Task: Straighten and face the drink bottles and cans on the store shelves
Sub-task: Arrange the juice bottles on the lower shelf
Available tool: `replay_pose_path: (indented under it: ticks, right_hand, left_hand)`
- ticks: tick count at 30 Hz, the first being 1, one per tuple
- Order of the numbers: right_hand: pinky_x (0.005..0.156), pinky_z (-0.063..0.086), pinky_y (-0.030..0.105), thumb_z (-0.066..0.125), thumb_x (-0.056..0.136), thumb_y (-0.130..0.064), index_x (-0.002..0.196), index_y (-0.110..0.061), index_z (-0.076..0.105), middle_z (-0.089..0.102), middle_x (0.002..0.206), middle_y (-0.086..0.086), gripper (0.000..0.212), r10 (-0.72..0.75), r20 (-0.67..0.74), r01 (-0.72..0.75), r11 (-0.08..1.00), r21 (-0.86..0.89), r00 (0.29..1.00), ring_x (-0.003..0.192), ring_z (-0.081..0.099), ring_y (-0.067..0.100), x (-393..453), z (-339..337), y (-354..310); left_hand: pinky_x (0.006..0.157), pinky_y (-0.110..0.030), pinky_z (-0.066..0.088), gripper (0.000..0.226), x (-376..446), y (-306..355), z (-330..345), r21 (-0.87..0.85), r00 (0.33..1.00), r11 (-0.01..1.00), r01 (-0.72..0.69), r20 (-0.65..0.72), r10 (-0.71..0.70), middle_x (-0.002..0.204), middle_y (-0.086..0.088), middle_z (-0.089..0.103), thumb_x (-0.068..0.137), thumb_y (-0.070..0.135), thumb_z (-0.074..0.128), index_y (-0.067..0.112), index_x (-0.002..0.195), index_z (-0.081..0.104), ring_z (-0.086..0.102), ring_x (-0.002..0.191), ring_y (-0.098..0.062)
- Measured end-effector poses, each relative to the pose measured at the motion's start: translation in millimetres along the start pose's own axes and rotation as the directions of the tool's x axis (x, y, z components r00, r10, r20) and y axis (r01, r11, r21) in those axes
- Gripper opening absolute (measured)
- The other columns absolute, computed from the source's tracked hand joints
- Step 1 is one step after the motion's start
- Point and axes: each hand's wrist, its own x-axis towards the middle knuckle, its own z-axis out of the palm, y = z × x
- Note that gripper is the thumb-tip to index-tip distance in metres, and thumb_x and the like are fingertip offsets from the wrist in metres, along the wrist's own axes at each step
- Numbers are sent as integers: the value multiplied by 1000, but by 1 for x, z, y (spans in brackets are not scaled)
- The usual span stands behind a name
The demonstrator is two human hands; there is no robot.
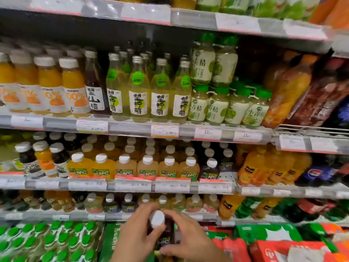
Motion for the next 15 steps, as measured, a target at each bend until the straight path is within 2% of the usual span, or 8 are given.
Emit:
replay_pose_path:
  ticks: [2, 3, 5, 7, 9, 12, 15]
  right_hand:
    - [109, 41, 27, 74, 70, -55, 137, -58, 44, 52, 133, -30, 74, -10, -49, 7, 998, -59, 999, 126, 48, -3, -7, -5, 15]
    - [107, 43, 31, 72, 69, -55, 138, -48, 49, 56, 130, -23, 73, -10, -75, 3, 995, -97, 997, 122, 51, 2, -10, -9, 23]
    - [103, 44, 33, 72, 72, -54, 136, -38, 54, 61, 125, -14, 69, -17, -99, 1, 988, -156, 995, 116, 53, 7, -18, -22, 33]
    - [103, 41, 32, 73, 77, -52, 135, -37, 54, 62, 125, -15, 63, 2, -117, -25, 981, -191, 993, 115, 52, 7, -26, -39, 47]
    - [100, 45, 35, 74, 76, -52, 132, -37, 55, 64, 123, -17, 61, 26, -195, -65, 978, -200, 981, 115, 56, 8, -33, -58, 63]
    - [90, 52, 35, 80, 74, -45, 127, -36, 58, 67, 115, -15, 58, 78, -332, -138, 977, -163, 940, 108, 62, 10, -36, -91, 88]
    - [83, 51, 35, 83, 77, -36, 128, -30, 59, 70, 113, -8, 57, 105, -453, -205, 962, -179, 886, 104, 63, 16, -26, -132, 106]
  left_hand:
    - [86, -2, 35, 50, 4, 17, 15, 5, 998, 999, -51, 27, 51, 115, 33, 54, 73, 58, 65, 54, 120, 48, 57, 101, 4]
    - [87, 0, 34, 49, 5, 26, 21, 0, 997, 998, -60, 43, 59, 116, 36, 52, 74, 58, 65, 54, 120, 49, 56, 102, 5]
    - [89, -8, 42, 51, 5, 39, 31, -30, 996, 997, -66, 58, 68, 117, 38, 54, 77, 61, 62, 53, 125, 48, 56, 101, 8]
    - [89, -16, 47, 50, 3, 46, 36, -54, 995, 996, -77, 60, 80, 121, 36, 56, 82, 60, 64, 55, 129, 47, 57, 104, 8]
    - [89, -18, 48, 45, 0, 51, 36, -28, 993, 995, -94, 68, 96, 124, 36, 53, 88, 52, 67, 58, 127, 46, 55, 107, 7]
    - [84, -19, 49, 34, -4, 56, 33, 4, 995, 997, -71, 67, 70, 117, 35, 56, 91, 44, 68, 56, 119, 52, 56, 104, 7]
    - [79, -16, 46, 33, -11, 59, 35, 38, 999, 999, -18, 36, 17, 108, 34, 59, 91, 39, 70, 56, 113, 51, 58, 98, 8]
